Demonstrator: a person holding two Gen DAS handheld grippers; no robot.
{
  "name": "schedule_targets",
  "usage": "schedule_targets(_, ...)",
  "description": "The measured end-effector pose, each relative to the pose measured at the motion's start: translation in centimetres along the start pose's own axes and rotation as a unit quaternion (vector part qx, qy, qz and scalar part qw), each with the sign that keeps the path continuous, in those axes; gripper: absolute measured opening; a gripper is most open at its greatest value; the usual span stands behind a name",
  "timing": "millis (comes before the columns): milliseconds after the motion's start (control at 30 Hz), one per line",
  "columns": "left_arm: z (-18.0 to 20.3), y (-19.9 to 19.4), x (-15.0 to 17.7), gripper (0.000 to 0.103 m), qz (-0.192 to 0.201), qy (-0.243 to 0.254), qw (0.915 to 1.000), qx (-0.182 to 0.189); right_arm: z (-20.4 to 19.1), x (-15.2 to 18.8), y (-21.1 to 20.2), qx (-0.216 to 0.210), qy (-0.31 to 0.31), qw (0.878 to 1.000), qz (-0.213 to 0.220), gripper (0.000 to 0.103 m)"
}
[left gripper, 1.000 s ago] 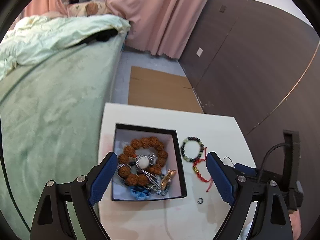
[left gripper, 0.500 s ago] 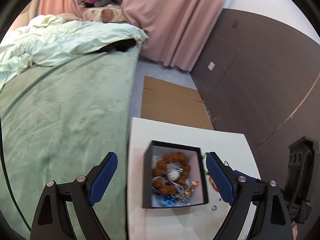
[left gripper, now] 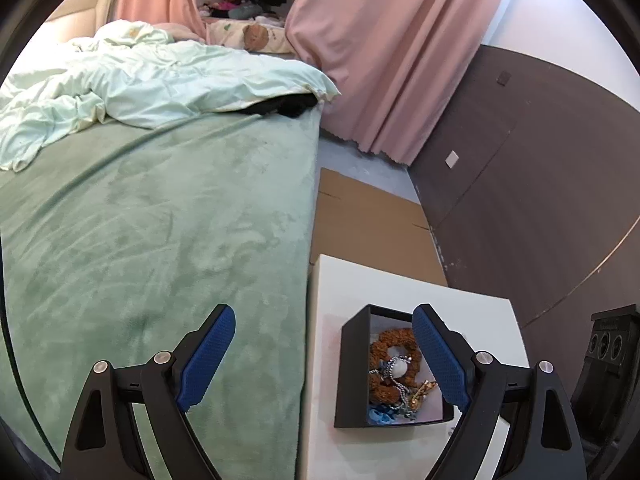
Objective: Organize jewelry
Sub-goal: 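Carry the silver bangle into the black box and open the right gripper, then grasp the small silver ring with the left gripper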
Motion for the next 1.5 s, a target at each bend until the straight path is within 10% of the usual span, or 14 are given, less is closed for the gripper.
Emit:
schedule_targets(100, 0.5, -0.2, 0.1, 0.09, 0.008, 0.009, 0.9999, -0.008, 0.3, 0.3, -0.4, 0.022, -0.004, 1.0, -0.003, 0.08)
schedule_targets(700, 6.8, 1.5, 3.9, 0.09, -0.024, 0.101, 0.9945, 0.009, 6.3, 1.7, -6.8, 0.088, 0.024, 0.996, 0.023, 0.103)
schedule_targets(1000, 11.6, 2.2, 6.9, 0.09, -0.018, 0.141, 0.9885, 0.051, 11.4, 3.0, -9.5, 0.094, 0.064, 0.993, 0.04, 0.103)
schedule_targets(1500, 16.2, 6.1, 12.2, 0.09, -0.131, 0.196, 0.9682, 0.083, 19.2, 4.2, -13.3, 0.11, 0.125, 0.986, 0.025, 0.103)
Point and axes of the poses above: each gripper's, at about its wrist camera, not at the fingertips, and y roughly the way its jaws point, z to its right, x to its underside, the point moved 1 cm from there along y, roughly the way its jaws point, and after that the axes turned 8 degrees about x, right-handed, at the moved point
